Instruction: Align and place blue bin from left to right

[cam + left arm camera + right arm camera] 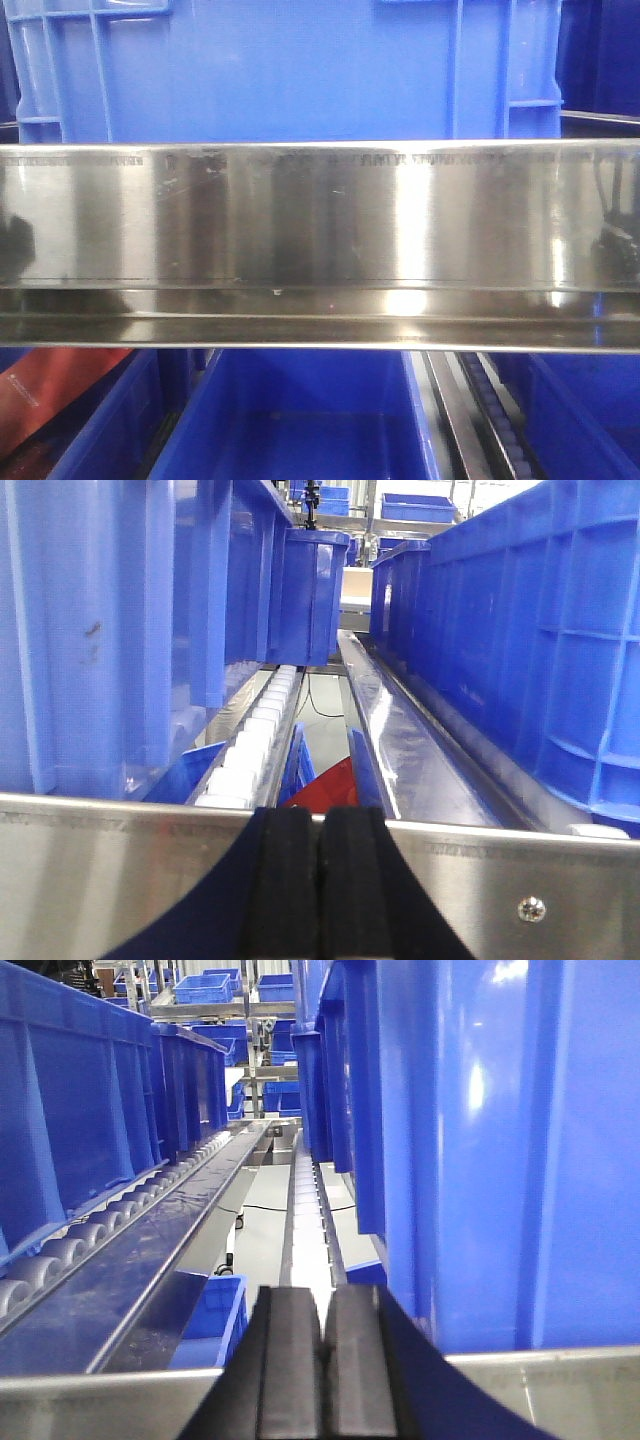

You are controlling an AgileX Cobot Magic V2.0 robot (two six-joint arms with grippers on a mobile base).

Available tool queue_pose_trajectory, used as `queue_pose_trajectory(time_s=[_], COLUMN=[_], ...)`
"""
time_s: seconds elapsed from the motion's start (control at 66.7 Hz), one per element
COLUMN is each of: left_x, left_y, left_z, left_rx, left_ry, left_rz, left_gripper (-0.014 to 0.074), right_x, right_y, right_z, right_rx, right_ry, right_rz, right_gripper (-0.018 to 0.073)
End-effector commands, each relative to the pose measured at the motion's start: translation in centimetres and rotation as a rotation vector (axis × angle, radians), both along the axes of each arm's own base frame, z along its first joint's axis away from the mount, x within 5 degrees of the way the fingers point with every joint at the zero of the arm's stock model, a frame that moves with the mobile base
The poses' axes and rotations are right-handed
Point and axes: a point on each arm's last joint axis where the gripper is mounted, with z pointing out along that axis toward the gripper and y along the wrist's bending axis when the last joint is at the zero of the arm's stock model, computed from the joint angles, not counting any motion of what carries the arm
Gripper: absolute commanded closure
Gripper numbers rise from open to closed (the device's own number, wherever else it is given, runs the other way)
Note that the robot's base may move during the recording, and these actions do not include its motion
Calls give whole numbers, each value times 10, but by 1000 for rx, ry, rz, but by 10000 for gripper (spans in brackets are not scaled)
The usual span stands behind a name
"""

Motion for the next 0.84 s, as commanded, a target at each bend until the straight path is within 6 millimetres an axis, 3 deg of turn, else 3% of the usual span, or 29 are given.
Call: queue_pose_trajectory(time_s=[0.0, 0.825], left_x=[-1, -1], left_y=[0, 0], left_z=[3, 3], left_rx=[-6, -6], left_ry=[-33, -33], left_rz=[4, 4], left_gripper=[707, 707], right_x=[0, 0], right_y=[0, 0], right_z=[1, 1], right_rx=[-17, -17], right_ry=[-19, -19], right_rz=[-3, -3], right_gripper=[627, 627])
